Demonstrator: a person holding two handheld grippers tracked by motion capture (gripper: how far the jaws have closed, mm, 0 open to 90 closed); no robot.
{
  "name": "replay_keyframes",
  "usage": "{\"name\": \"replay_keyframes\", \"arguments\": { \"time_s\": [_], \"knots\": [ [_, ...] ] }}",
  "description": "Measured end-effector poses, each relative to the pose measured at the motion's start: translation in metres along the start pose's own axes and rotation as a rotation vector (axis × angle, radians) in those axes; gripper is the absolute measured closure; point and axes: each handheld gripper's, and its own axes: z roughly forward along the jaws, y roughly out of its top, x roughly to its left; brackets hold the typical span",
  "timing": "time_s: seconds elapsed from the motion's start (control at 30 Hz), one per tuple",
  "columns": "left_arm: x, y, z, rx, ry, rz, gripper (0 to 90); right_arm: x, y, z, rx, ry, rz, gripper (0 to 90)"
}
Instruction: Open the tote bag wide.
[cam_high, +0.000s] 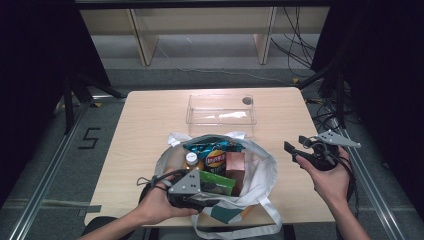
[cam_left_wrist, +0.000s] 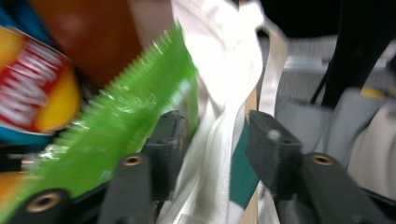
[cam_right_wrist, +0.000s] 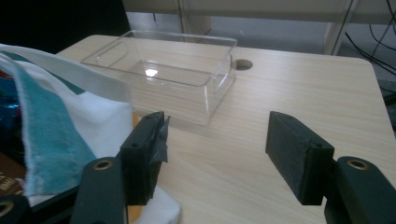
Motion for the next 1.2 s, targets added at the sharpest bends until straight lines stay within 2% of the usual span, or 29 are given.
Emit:
{"name": "replay_keyframes", "arguments": {
  "time_s": [0.03, 0.07, 0.1, 0.13, 0.17, 0.2, 0.27, 0.3, 0.33, 0.37, 0.4, 0.43, 0.47, 0.5, 0.6, 0.67, 0.7, 0.8, 0.83, 0.87, 0.9, 0.93, 0.97, 1.03, 1.07, 1.1, 1.13, 1.17, 1.2],
  "knots": [
    [0.003, 0.004, -0.015, -0.040, 0.025, 0.001, 51.0, 0.003, 0.003, -0.001, -0.009, 0.017, 0.008, 40.2],
    [0.003, 0.004, -0.015, -0.040, 0.025, 0.001, 50.4, 0.003, 0.003, -0.001, -0.009, 0.017, 0.008, 40.2],
    [0.007, 0.006, -0.031, -0.090, 0.055, -0.027, 49.4, 0.007, 0.007, -0.005, -0.018, 0.041, -0.016, 42.6],
    [0.007, 0.006, -0.031, -0.090, 0.055, -0.027, 48.8, 0.008, 0.009, -0.006, -0.021, 0.038, -0.023, 44.2],
    [0.014, 0.006, -0.048, -0.128, 0.110, -0.045, 48.7, 0.012, 0.011, -0.008, -0.024, 0.061, -0.011, 46.3],
    [0.018, 0.006, -0.056, -0.145, 0.144, -0.060, 48.5, 0.014, 0.014, -0.009, -0.031, 0.067, -0.035, 48.4],
    [0.029, 0.004, -0.073, -0.161, 0.210, -0.078, 46.3, 0.020, 0.018, -0.011, -0.038, 0.100, -0.042, 52.6],
    [0.029, 0.004, -0.073, -0.161, 0.210, -0.078, 45.2, 0.022, 0.020, -0.011, -0.043, 0.118, -0.069, 53.3],
    [0.034, 0.002, -0.079, -0.166, 0.242, -0.083, 45.2, 0.022, 0.020, -0.011, -0.043, 0.118, -0.069, 53.3],
    [0.044, -0.002, -0.091, -0.181, 0.295, -0.108, 43.2, 0.030, 0.022, -0.012, -0.059, 0.150, -0.072, 54.5],
    [0.048, -0.003, -0.095, -0.186, 0.317, -0.120, 42.5, 0.034, 0.023, -0.013, -0.054, 0.146, -0.079, 55.0],
    [0.048, -0.003, -0.095, -0.186, 0.317, -0.120, 42.2, 0.037, 0.024, -0.013, -0.052, 0.166, -0.084, 55.3],
    [0.055, -0.007, -0.102, -0.191, 0.363, -0.140, 42.2, 0.039, 0.026, -0.014, -0.048, 0.180, -0.085, 55.9],
    [0.059, -0.009, -0.104, -0.202, 0.374, -0.144, 42.2, 0.041, 0.027, -0.014, -0.053, 0.196, -0.101, 56.5],
    [0.065, -0.012, -0.107, -0.204, 0.391, -0.165, 40.9, 0.046, 0.029, -0.014, -0.051, 0.219, -0.123, 57.2],
    [0.071, -0.015, -0.108, -0.203, 0.399, -0.180, 40.7, 0.051, 0.030, -0.015, -0.039, 0.230, -0.101, 58.2],
    [0.075, -0.018, -0.106, -0.194, 0.393, -0.187, 40.6, 0.054, 0.031, -0.014, -0.042, 0.249, -0.130, 59.1],
    [0.078, -0.020, -0.104, -0.198, 0.381, -0.197, 40.0, 0.058, 0.031, -0.014, -0.031, 0.257, -0.133, 59.9],
    [0.079, -0.021, -0.103, -0.194, 0.382, -0.198, 39.9, 0.058, 0.032, -0.012, -0.038, 0.267, -0.149, 60.2],
    [0.079, -0.021, -0.102, -0.190, 0.382, -0.199, 39.9, 0.062, 0.030, -0.012, -0.021, 0.283, -0.122, 60.6],
    [0.080, -0.022, -0.102, -0.188, 0.377, -0.195, 39.9, 0.062, 0.030, -0.012, -0.021, 0.283, -0.122, 60.6],
    [0.080, -0.023, -0.101, -0.182, 0.379, -0.193, 41.3, 0.062, 0.030, -0.008, -0.029, 0.285, -0.153, 61.6],
    [0.081, -0.023, -0.099, -0.180, 0.377, -0.189, 42.7, 0.062, 0.030, -0.009, -0.001, 0.278, -0.155, 62.2],
    [0.082, -0.024, -0.097, -0.167, 0.373, -0.169, 44.3, 0.063, 0.029, -0.007, 0.015, 0.284, -0.147, 63.0],
    [0.082, -0.024, -0.096, -0.165, 0.372, -0.165, 46.8, 0.062, 0.026, -0.001, 0.023, 0.293, -0.164, 64.0],
    [0.082, -0.024, -0.095, -0.153, 0.371, -0.151, 46.8, 0.062, 0.026, -0.001, 0.023, 0.293, -0.164, 64.0],
    [0.083, -0.024, -0.093, -0.140, 0.367, -0.137, 50.2, 0.063, 0.024, 0.003, 0.059, 0.296, -0.169, 65.7],
    [0.085, -0.026, -0.091, -0.115, 0.373, -0.127, 52.0, 0.061, 0.024, 0.006, 0.057, 0.295, -0.191, 66.3],
    [0.086, -0.027, -0.090, -0.104, 0.374, -0.113, 54.8, 0.060, 0.023, 0.007, 0.083, 0.286, -0.203, 67.6]
  ]
}}
